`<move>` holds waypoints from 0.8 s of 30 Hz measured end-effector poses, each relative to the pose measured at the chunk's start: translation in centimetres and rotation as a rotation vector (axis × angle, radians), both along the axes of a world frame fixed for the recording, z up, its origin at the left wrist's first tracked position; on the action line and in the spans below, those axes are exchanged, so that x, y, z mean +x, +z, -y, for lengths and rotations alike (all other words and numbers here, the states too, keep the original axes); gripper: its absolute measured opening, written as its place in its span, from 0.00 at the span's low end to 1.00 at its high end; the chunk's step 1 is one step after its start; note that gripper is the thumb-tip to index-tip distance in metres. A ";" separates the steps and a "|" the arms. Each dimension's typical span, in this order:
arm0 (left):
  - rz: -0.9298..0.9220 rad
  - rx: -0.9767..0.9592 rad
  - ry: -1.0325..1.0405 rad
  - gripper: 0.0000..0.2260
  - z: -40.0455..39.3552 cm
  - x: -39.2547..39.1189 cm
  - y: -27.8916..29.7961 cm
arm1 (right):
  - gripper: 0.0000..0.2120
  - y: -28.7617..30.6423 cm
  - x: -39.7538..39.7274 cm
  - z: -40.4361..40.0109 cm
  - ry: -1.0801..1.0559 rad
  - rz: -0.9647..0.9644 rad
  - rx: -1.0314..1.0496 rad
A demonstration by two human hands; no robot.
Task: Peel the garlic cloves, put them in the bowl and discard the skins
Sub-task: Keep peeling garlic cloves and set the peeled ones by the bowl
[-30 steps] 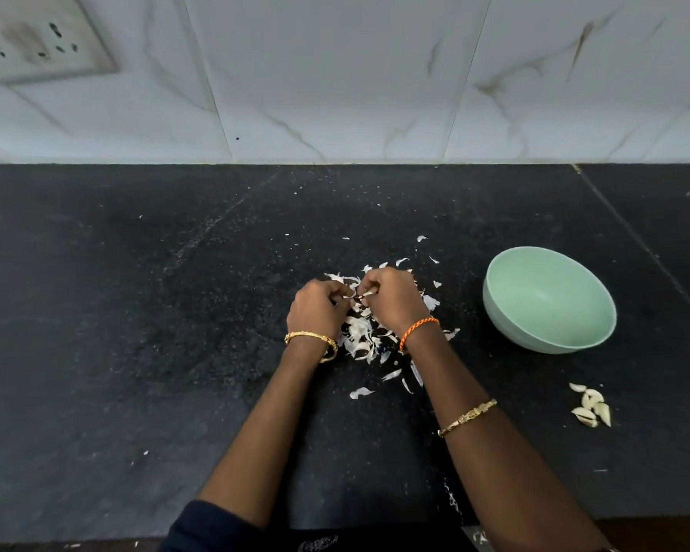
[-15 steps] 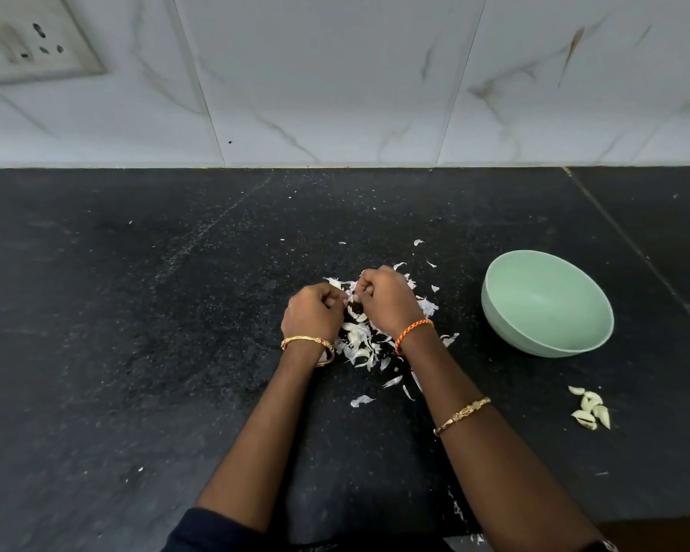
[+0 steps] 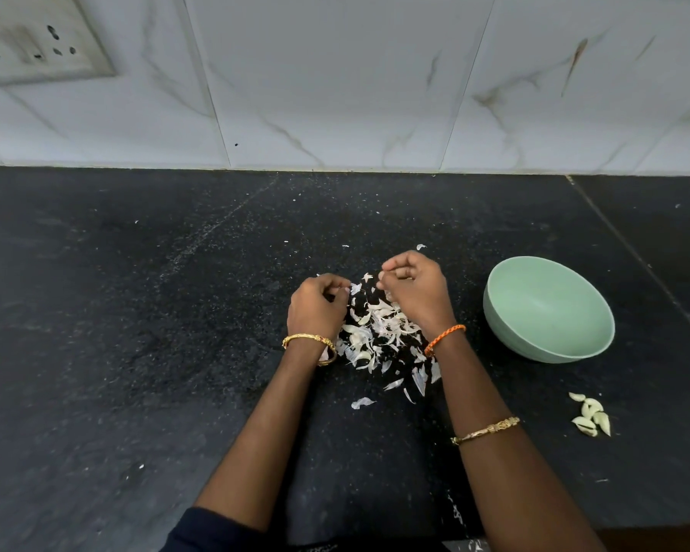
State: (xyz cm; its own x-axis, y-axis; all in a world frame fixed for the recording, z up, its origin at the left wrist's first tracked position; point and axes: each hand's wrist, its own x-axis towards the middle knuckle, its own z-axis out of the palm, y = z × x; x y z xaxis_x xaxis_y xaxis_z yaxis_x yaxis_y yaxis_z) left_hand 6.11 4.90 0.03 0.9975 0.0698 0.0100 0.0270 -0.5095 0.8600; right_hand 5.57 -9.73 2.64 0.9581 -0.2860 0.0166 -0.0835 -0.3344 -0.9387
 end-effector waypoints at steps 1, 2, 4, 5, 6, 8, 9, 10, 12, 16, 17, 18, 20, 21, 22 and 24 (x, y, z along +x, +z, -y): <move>-0.009 -0.013 -0.014 0.07 0.2 0.2 0.2 | 0.06 0.2 0.0 0.3 -0.014 -0.008 0.058; -0.019 -0.012 -0.018 0.07 0.3 0.3 0.4 | 0.06 0.3 0.0 0.6 -0.027 -0.014 0.071; -0.038 0.013 -0.007 0.07 0.3 0.5 0.5 | 0.06 0.4 -0.1 1.1 -0.034 -0.022 -0.005; -0.049 0.021 -0.006 0.07 0.2 0.5 0.4 | 0.06 0.3 -0.2 1.3 -0.026 -0.025 -0.044; -0.059 0.023 -0.012 0.07 0.2 0.5 0.3 | 0.06 0.2 -0.3 1.5 -0.018 -0.031 -0.068; -0.062 0.020 -0.034 0.06 0.1 0.2 0.1 | 0.07 0.2 -0.6 1.9 -0.016 -0.055 -0.080; -0.055 0.019 -0.042 0.05 0.1 0.0 0.1 | 0.07 0.2 -0.8 2.2 -0.023 -0.073 -0.085; -0.046 0.021 -0.049 0.04 0.1 -0.2 0.1 | 0.07 0.2 -1.1 2.5 -0.031 -0.093 -0.095; -0.030 0.024 -0.063 0.03 0.4 -0.5 0.1 | 0.05 0.4 -1.8 3.3 -0.055 -0.121 -0.156; -0.037 0.003 -0.141 0.06 1.2 -1.0 0.0 | 0.04 0.6 -3.6 4.2 -0.074 -0.194 -0.368; -0.037 0.011 -0.167 0.07 1.5 -1.2 0.0 | 0.05 0.6 -3.9 4.2 -0.047 -0.235 -0.403; -0.034 0.026 -0.196 0.07 1.9 -1.3 0.0 | 0.05 0.5 -4.1 4.1 -0.021 -0.276 -0.426; -0.018 0.042 -0.248 0.04 2.8 -1.7 0.0 | 0.06 -0.2 -4.4 4.2 -0.023 -0.319 -0.454; -0.005 0.052 -0.272 0.04 3.2 -2.0 0.0 | 0.06 -0.5 -4.5 4.3 -0.051 -0.315 -0.459; 0.019 0.079 -0.292 0.06 3.5 -2.2 0.0 | 0.07 -0.8 -4.7 4.4 -0.085 -0.297 -0.452; 0.058 0.183 -0.325 0.12 3.8 -2.6 -0.2 | 0.07 -1.1 -5.2 4.6 -0.117 -0.235 -0.410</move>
